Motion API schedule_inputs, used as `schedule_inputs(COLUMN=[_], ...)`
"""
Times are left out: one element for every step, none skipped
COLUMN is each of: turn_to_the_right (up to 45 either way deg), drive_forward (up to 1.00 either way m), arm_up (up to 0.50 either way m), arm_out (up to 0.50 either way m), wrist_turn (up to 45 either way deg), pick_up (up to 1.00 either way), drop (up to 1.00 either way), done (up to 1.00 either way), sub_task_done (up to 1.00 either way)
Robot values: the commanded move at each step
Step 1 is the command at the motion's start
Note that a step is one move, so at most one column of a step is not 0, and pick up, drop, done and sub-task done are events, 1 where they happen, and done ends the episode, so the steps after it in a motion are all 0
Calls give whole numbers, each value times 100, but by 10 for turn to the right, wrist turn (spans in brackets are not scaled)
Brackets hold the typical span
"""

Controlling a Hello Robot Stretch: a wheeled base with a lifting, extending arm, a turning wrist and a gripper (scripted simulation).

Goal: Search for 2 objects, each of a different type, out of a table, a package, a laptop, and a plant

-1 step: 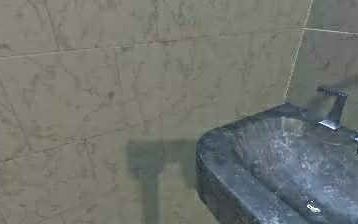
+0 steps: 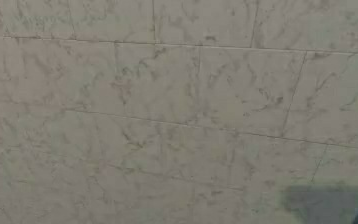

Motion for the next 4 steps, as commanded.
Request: schedule_inputs(turn_to_the_right=[-450, -300, 0, -450], drive_forward=[0, 0, 20, 0], arm_up=[0, 0, 0, 0], arm_out=[0, 0, 0, 0], wrist_turn=[0, 0, 0, 0], pick_up=[0, 0, 0, 0], drop=[0, 0, 0, 0], done=[0, 0, 0, 0], sub_task_done=[0, 0, 0, 0])
